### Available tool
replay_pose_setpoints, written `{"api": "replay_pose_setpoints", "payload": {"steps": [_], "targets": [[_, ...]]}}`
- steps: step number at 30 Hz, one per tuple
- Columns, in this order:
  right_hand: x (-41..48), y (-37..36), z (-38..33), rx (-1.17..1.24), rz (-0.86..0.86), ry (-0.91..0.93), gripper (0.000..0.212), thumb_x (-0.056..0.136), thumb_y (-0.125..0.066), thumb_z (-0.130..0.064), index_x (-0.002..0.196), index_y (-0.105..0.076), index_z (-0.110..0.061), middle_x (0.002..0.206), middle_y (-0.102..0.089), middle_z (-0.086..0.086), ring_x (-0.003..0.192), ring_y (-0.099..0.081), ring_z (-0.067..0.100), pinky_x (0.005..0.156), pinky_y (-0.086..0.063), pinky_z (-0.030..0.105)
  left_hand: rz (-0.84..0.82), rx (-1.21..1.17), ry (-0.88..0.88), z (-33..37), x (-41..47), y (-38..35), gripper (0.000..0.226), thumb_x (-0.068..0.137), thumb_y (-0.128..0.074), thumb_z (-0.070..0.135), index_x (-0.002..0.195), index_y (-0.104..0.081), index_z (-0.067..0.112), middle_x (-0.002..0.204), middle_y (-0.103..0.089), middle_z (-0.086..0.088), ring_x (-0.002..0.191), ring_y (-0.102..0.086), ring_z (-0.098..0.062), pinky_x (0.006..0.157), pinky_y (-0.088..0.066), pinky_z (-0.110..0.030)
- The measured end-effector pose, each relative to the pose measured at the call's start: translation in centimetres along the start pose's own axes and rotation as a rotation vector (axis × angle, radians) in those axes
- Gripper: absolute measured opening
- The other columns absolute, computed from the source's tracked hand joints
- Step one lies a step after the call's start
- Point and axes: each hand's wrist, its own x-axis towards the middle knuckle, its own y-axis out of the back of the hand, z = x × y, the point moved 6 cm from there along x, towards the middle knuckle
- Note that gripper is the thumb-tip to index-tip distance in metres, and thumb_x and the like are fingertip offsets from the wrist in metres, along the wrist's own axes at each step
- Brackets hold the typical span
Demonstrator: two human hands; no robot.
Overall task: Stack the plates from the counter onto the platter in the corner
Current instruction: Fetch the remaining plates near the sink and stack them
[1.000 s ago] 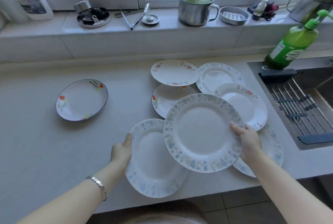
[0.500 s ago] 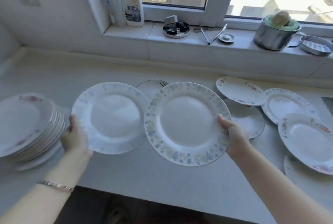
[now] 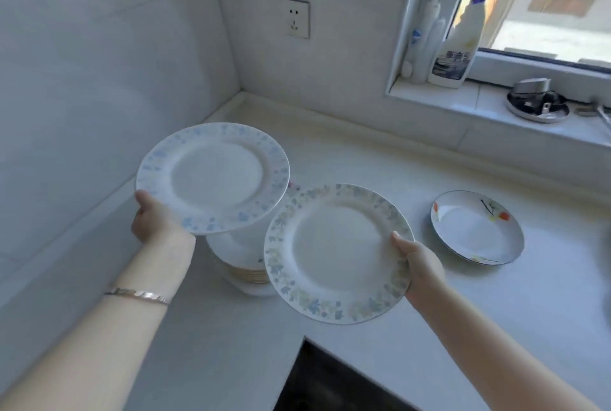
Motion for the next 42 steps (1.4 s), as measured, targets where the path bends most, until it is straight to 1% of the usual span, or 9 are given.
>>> {"api": "replay_pose_setpoints", "payload": {"steps": [3,7,13,23,26,29,35,38,42], "targets": [[0.6,-4.2,0.5,-0.067,0.019,0.001,0.004,0.085,-0.061,-0.011,0.082,-0.061,-0.008,0.047,-0.066,0.000,0.060,-0.060,0.025,0.058,-0.049,0.034,0.022,0.004,0.033,0.6,2.8,1.3,0.049,0.097,-0.035,0.039,0.124,-0.058,0.004,0.130,-0.060,-0.010,0.118,-0.058,-0.026,0.091,-0.047,-0.034],[1.4,-7.2,1.2,-0.118,0.068,-0.008,0.009,0.086,-0.061,-0.010,0.078,-0.056,-0.009,0.072,-0.059,0.007,0.064,-0.055,0.024,0.059,-0.047,0.036,0.048,-0.027,0.129,-0.4,6.0,2.5,0.050,0.096,-0.038,0.041,0.123,-0.058,0.004,0.130,-0.060,-0.010,0.117,-0.058,-0.027,0.093,-0.048,-0.036],[2.8,-9.3,2.0,-0.169,0.087,-0.011,0.015,0.087,-0.059,-0.011,0.101,-0.056,-0.007,0.076,-0.058,0.006,0.065,-0.055,0.024,0.059,-0.047,0.035,0.081,-0.093,0.212,-1.4,8.0,3.1,0.050,0.096,-0.039,0.043,0.124,-0.057,0.006,0.128,-0.061,-0.009,0.116,-0.059,-0.025,0.093,-0.048,-0.035],[4.3,-11.5,2.0,-0.300,0.155,0.191,0.005,0.091,-0.051,-0.016,0.091,-0.053,-0.011,0.072,-0.052,0.001,0.068,-0.047,0.023,0.057,-0.038,0.028,0.084,-0.191,0.282,-2.6,8.9,3.0,0.047,0.095,-0.041,0.042,0.126,-0.055,0.010,0.128,-0.061,-0.007,0.113,-0.061,-0.025,0.094,-0.051,-0.037],[4.8,-11.9,2.6,-0.301,0.183,0.178,0.007,0.091,-0.049,-0.016,0.090,-0.054,-0.011,0.071,-0.051,0.000,0.076,-0.048,0.024,0.063,-0.040,0.030,0.072,-0.197,0.290,-2.9,9.2,2.7,0.048,0.096,-0.041,0.042,0.128,-0.053,0.010,0.128,-0.060,-0.007,0.114,-0.061,-0.026,0.095,-0.051,-0.038],[5.6,-12.8,2.7,-0.321,0.165,0.158,0.008,0.090,-0.049,-0.016,0.089,-0.057,-0.012,0.071,-0.053,0.000,0.072,-0.050,0.024,0.057,-0.039,0.027,0.078,-0.209,0.298,-3.0,9.4,2.6,0.049,0.095,-0.042,0.043,0.130,-0.051,0.010,0.129,-0.060,-0.007,0.114,-0.060,-0.026,0.096,-0.050,-0.039],[7.0,-14.8,3.3,-0.420,0.099,0.196,0.010,0.090,-0.048,-0.015,0.088,-0.057,-0.010,0.068,-0.052,0.000,0.067,-0.048,0.022,0.056,-0.037,0.027,0.064,-0.268,0.265,-2.5,10.4,2.0,0.044,0.096,-0.042,0.039,0.129,-0.053,0.012,0.104,-0.058,-0.001,0.094,-0.059,-0.021,0.086,-0.050,-0.035],[7.0,-15.8,4.0,-0.496,0.041,0.224,0.021,0.091,-0.046,-0.018,0.106,-0.060,-0.014,0.085,-0.060,0.000,0.085,-0.055,0.024,0.072,-0.045,0.032,0.064,-0.293,0.269,-2.6,10.7,2.0,0.042,0.096,-0.043,0.038,0.127,-0.054,0.013,0.102,-0.058,0.000,0.089,-0.058,-0.021,0.083,-0.050,-0.034],[7.7,-16.7,4.1,-0.700,-0.035,0.272,0.045,0.094,-0.041,-0.026,0.138,-0.040,-0.016,0.131,-0.055,0.004,0.121,-0.051,0.025,0.102,-0.042,0.041,0.054,-0.279,0.251,-2.7,11.1,1.8,0.042,0.096,-0.044,0.037,0.128,-0.054,0.012,0.102,-0.059,0.001,0.088,-0.058,-0.020,0.079,-0.049,-0.031]]}}
